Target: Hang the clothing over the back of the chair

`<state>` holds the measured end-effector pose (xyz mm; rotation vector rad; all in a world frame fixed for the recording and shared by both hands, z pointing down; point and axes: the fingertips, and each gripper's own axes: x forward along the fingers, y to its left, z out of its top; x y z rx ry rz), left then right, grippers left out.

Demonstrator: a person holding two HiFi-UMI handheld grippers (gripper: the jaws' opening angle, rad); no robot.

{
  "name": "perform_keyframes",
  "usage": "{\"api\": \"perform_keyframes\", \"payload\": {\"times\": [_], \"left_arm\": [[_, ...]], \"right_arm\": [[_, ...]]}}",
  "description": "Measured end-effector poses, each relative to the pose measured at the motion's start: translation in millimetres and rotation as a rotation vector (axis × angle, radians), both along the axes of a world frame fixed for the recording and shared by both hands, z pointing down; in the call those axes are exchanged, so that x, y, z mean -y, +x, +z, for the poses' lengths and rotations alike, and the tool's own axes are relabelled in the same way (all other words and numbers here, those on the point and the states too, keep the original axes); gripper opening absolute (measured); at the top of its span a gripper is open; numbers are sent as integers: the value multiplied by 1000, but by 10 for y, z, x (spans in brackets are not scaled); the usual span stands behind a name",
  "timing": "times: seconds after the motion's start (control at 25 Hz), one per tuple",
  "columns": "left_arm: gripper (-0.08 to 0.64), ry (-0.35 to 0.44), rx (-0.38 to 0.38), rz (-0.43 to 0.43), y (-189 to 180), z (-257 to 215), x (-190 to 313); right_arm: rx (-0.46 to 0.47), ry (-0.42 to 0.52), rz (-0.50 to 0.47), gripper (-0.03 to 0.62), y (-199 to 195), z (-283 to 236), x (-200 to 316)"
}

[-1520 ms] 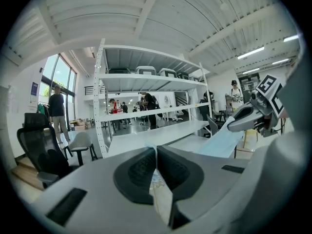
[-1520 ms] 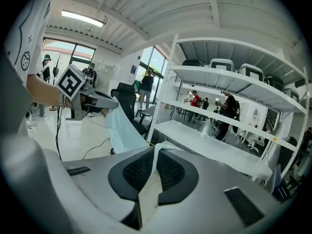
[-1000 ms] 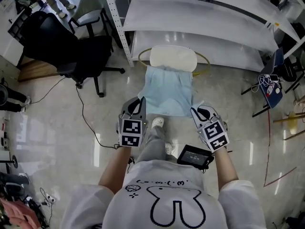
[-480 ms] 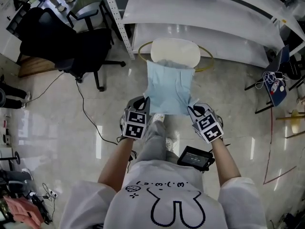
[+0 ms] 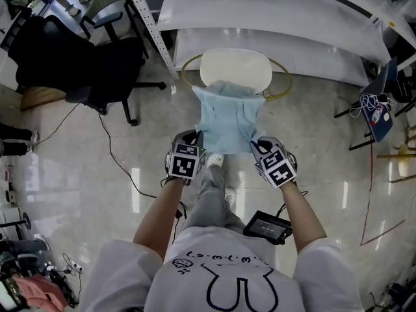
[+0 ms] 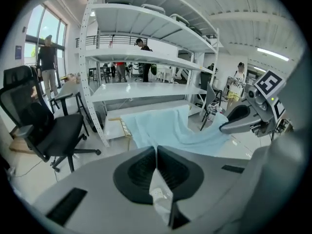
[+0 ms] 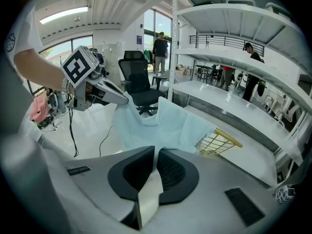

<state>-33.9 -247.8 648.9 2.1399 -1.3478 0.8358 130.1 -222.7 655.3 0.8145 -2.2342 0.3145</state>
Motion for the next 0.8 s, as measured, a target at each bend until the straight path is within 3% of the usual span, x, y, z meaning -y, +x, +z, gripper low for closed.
{"api": "perform_keyframes", "payload": {"times": [0.4, 0.8], "left_arm": [[25, -145, -61, -76, 28, 512, 394], [27, -192, -98, -79, 81, 780, 691]], "right_arm": [[-34, -82, 68, 34, -18, 479, 436], [-56, -137, 151, 44, 14, 856, 749]]}}
